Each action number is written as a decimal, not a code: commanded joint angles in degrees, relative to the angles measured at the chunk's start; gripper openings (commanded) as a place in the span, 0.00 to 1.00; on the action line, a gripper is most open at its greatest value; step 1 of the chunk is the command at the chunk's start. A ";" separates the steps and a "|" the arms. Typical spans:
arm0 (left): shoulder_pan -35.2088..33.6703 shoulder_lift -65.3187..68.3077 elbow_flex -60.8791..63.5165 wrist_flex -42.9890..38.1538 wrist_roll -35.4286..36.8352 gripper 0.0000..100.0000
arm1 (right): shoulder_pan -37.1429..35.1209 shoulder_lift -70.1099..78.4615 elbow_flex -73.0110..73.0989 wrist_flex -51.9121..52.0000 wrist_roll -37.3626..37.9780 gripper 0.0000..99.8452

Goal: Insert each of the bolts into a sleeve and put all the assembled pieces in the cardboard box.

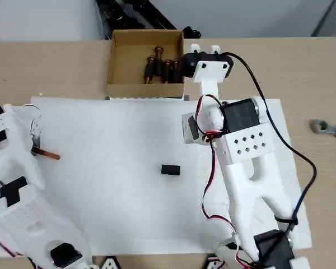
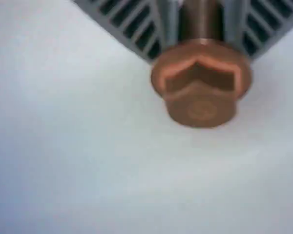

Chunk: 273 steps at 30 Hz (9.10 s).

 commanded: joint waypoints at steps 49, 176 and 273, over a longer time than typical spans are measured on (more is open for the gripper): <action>0.44 -66.73 -13.76 25.58 -40.62 0.01 | -14.11 -30.90 31.56 -1.36 22.59 0.00; 14.15 -110.68 53.85 -24.62 -47.47 0.01 | -12.62 -33.01 15.91 -21.41 11.78 0.01; 68.31 -75.34 35.91 -28.75 -29.45 0.01 | -12.35 -87.43 89.14 -66.95 8.00 0.00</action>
